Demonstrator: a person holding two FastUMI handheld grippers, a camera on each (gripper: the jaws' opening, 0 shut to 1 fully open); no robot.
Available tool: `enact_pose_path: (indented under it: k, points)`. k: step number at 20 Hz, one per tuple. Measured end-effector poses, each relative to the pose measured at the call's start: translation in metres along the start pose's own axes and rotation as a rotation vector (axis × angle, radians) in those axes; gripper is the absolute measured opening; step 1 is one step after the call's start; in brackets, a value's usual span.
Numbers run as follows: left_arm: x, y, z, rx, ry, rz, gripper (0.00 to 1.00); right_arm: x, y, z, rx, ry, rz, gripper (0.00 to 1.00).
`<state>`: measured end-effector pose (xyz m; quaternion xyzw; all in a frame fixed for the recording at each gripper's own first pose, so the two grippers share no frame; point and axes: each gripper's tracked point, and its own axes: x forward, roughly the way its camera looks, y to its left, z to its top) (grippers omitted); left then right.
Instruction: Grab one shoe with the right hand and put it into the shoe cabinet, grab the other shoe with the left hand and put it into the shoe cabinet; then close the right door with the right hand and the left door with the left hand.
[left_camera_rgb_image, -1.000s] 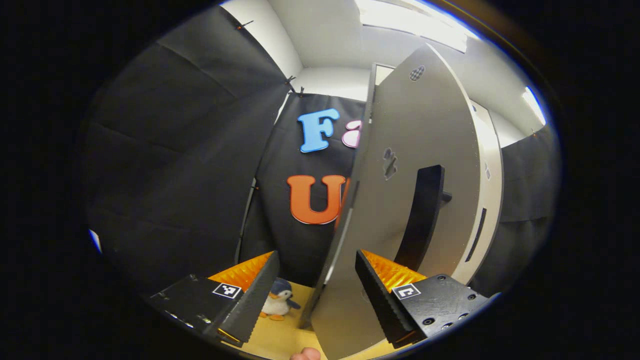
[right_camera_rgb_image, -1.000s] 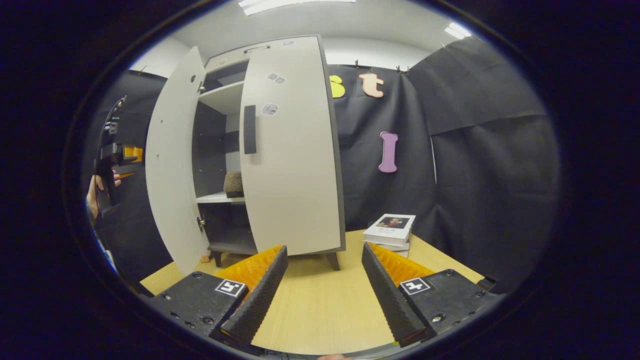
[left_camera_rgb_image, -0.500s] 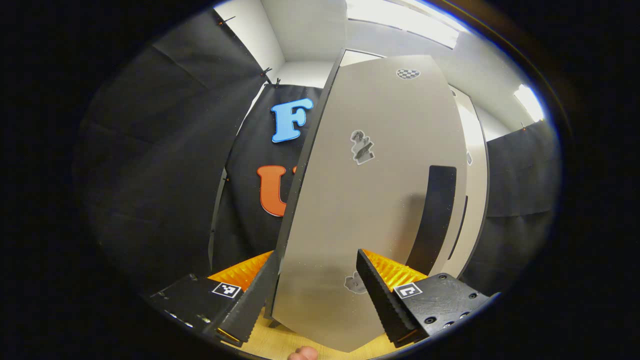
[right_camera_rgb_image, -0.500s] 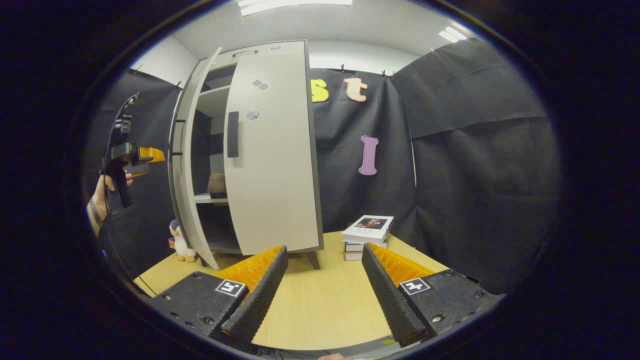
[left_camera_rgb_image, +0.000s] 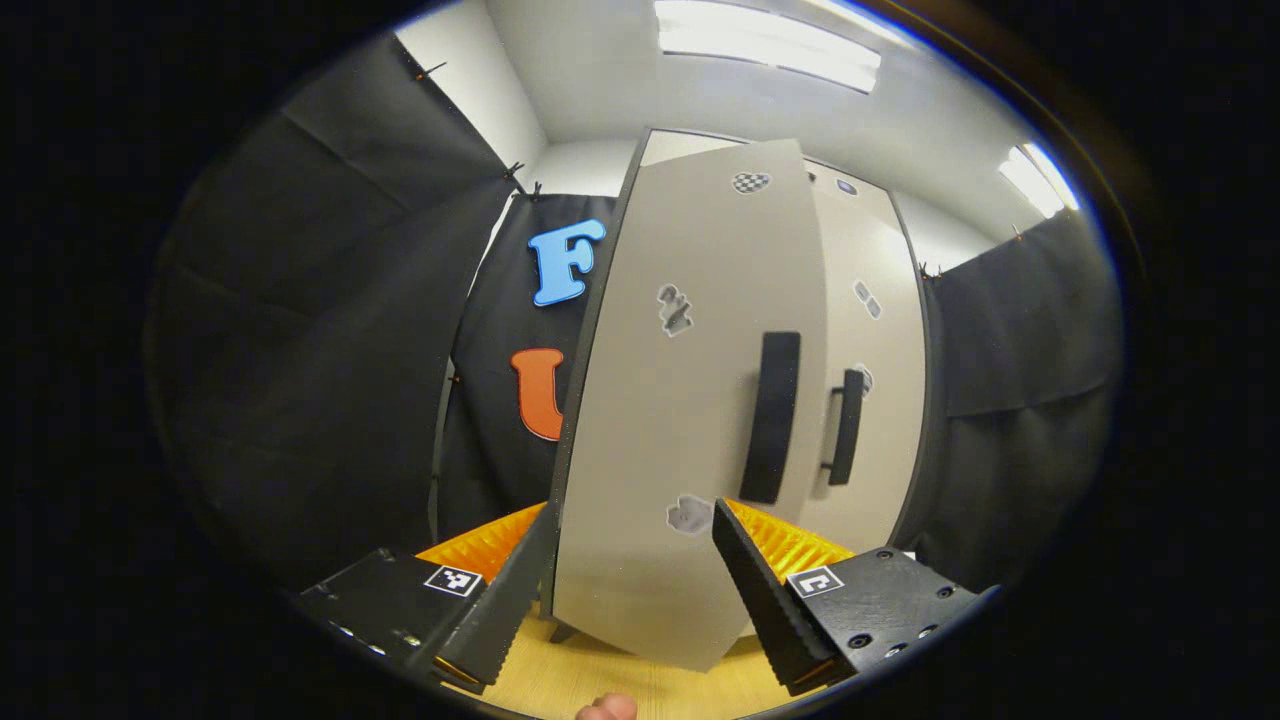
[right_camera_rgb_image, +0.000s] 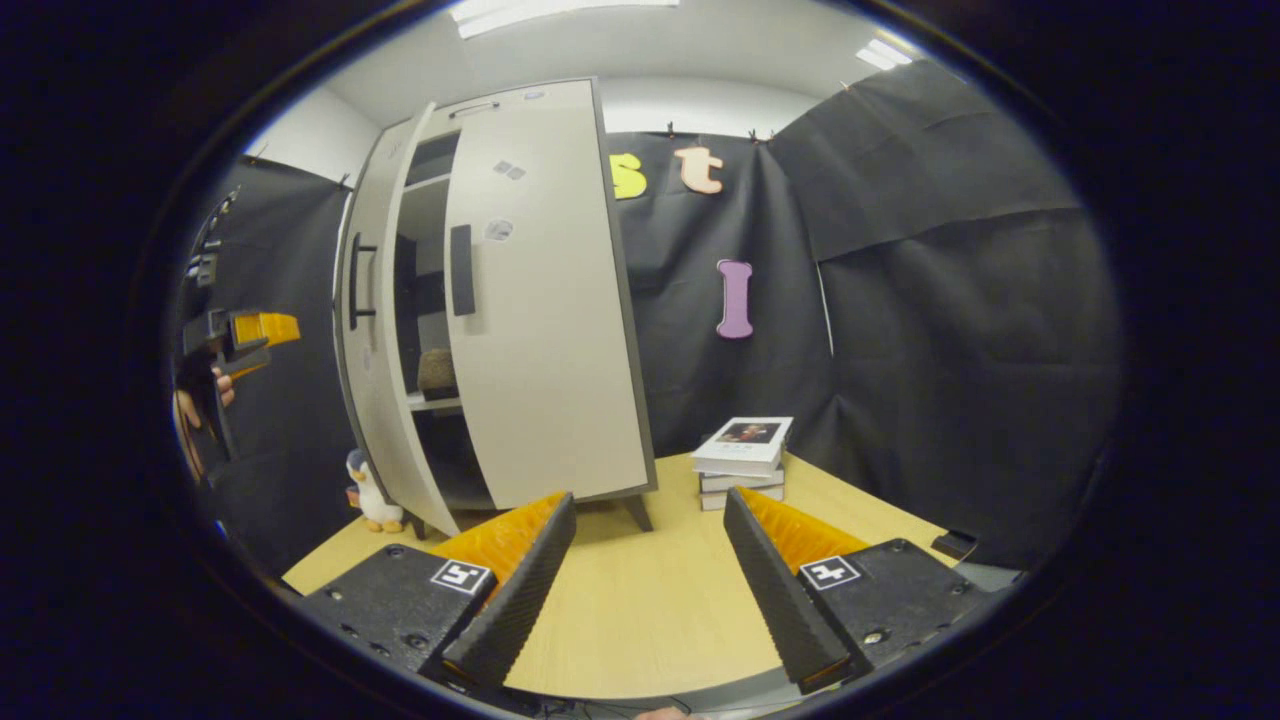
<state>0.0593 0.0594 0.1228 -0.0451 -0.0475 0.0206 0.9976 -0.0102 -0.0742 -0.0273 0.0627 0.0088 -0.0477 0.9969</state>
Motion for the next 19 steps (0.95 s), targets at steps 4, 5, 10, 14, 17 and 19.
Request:
enact_pose_path:
  k: [4, 5, 10, 14, 17, 19]
  points:
    - [-0.052, -0.042, -0.051, 0.033, 0.031, -0.064, 0.95, 0.008, 0.020, -0.013, -0.002, 0.062, 0.062, 0.98]
    - [-0.064, -0.053, -0.065, 0.036, 0.056, -0.085, 0.99, 0.009, 0.023, -0.013, -0.004, 0.064, 0.065, 0.98]
    - [-0.091, -0.091, -0.096, 0.016, 0.099, -0.152, 0.99, 0.006, 0.046, -0.017, -0.034, 0.051, 0.089, 0.98]
    - [-0.094, -0.094, -0.107, -0.016, 0.142, -0.172, 0.99, 0.005, 0.056, -0.012, -0.075, 0.045, 0.112, 0.98]
    - [-0.093, -0.094, -0.107, -0.017, 0.149, -0.160, 0.99, 0.009, 0.059, -0.007, -0.083, 0.032, 0.115, 0.98]
    - [-0.092, -0.092, -0.105, -0.012, 0.148, -0.154, 0.95, 0.014, 0.063, -0.004, -0.067, 0.027, 0.124, 0.98]
